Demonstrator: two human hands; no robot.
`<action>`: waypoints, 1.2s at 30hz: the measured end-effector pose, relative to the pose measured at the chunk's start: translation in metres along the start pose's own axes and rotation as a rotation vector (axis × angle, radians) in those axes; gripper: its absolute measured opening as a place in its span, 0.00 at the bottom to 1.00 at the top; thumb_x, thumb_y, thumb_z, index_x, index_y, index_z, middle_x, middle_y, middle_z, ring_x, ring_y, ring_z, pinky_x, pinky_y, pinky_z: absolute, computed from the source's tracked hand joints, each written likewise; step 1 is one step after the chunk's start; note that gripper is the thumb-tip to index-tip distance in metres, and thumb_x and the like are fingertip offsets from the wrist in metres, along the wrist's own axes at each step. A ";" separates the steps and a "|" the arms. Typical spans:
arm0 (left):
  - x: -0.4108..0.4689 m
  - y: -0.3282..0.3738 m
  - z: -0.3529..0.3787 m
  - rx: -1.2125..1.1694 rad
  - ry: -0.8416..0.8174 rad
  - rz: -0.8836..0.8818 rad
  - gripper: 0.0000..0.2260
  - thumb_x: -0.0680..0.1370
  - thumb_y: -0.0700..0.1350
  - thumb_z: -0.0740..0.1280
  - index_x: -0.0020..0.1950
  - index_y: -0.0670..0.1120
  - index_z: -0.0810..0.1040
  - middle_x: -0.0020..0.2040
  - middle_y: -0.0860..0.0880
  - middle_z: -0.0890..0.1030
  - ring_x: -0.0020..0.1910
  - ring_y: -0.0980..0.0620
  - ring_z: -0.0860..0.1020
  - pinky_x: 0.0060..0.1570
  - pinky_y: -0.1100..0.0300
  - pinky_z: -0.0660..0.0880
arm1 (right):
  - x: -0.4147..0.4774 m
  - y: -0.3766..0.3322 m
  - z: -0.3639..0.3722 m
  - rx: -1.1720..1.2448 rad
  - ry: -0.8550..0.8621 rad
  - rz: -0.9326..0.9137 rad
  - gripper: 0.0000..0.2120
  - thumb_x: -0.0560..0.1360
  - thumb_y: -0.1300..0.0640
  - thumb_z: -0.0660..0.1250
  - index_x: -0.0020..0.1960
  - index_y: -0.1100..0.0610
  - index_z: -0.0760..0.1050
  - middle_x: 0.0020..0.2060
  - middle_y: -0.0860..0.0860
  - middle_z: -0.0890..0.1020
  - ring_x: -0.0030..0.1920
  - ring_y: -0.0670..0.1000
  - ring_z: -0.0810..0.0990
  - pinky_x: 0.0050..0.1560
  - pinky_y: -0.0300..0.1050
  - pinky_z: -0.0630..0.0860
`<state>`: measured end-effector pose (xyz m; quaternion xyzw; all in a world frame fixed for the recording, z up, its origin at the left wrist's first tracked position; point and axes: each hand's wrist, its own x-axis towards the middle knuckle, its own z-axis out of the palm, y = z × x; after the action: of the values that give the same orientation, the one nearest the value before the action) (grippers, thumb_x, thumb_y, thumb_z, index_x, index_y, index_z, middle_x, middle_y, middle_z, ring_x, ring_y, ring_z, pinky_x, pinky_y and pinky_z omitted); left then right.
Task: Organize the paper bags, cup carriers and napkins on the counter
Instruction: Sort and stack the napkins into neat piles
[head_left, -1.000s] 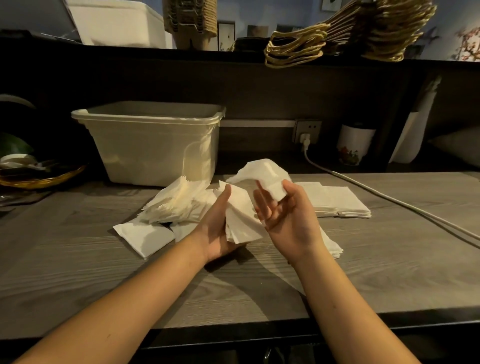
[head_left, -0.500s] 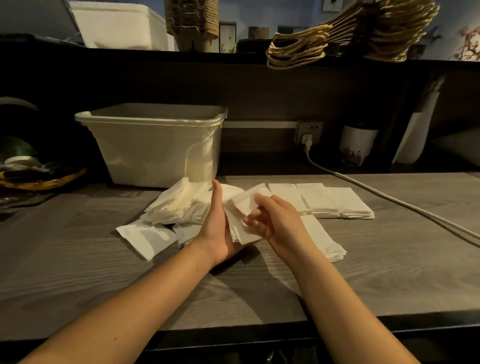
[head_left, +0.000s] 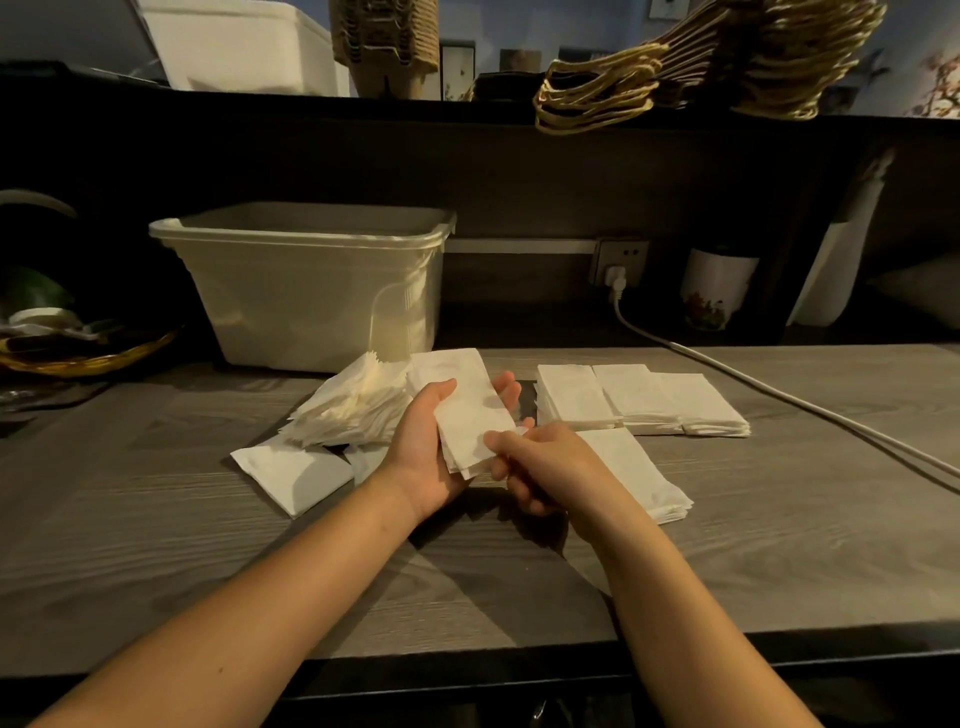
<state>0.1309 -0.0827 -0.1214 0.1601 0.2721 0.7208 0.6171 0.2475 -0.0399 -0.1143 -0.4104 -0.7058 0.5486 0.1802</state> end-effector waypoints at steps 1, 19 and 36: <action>-0.001 0.000 0.001 -0.008 -0.003 0.003 0.14 0.80 0.48 0.53 0.51 0.41 0.75 0.47 0.44 0.81 0.50 0.47 0.79 0.53 0.46 0.73 | 0.001 0.001 0.000 -0.048 -0.007 -0.010 0.19 0.77 0.47 0.63 0.32 0.56 0.75 0.21 0.47 0.72 0.21 0.43 0.69 0.24 0.33 0.66; -0.016 0.007 0.006 0.549 -0.186 -0.414 0.10 0.76 0.43 0.55 0.54 0.44 0.72 0.36 0.45 0.83 0.35 0.51 0.82 0.39 0.52 0.80 | 0.008 0.008 -0.012 0.239 0.422 -0.341 0.04 0.77 0.53 0.65 0.44 0.46 0.77 0.46 0.48 0.80 0.46 0.47 0.78 0.35 0.35 0.74; -0.005 0.005 -0.001 0.446 -0.105 -0.393 0.12 0.78 0.45 0.57 0.60 0.46 0.73 0.45 0.41 0.83 0.40 0.46 0.83 0.45 0.42 0.78 | -0.001 -0.002 -0.027 0.990 0.561 -0.432 0.03 0.78 0.54 0.63 0.47 0.48 0.75 0.45 0.45 0.78 0.46 0.46 0.78 0.40 0.41 0.79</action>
<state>0.1271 -0.0879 -0.1192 0.2731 0.4171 0.5008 0.7076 0.2665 -0.0238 -0.1032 -0.2544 -0.3597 0.6336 0.6359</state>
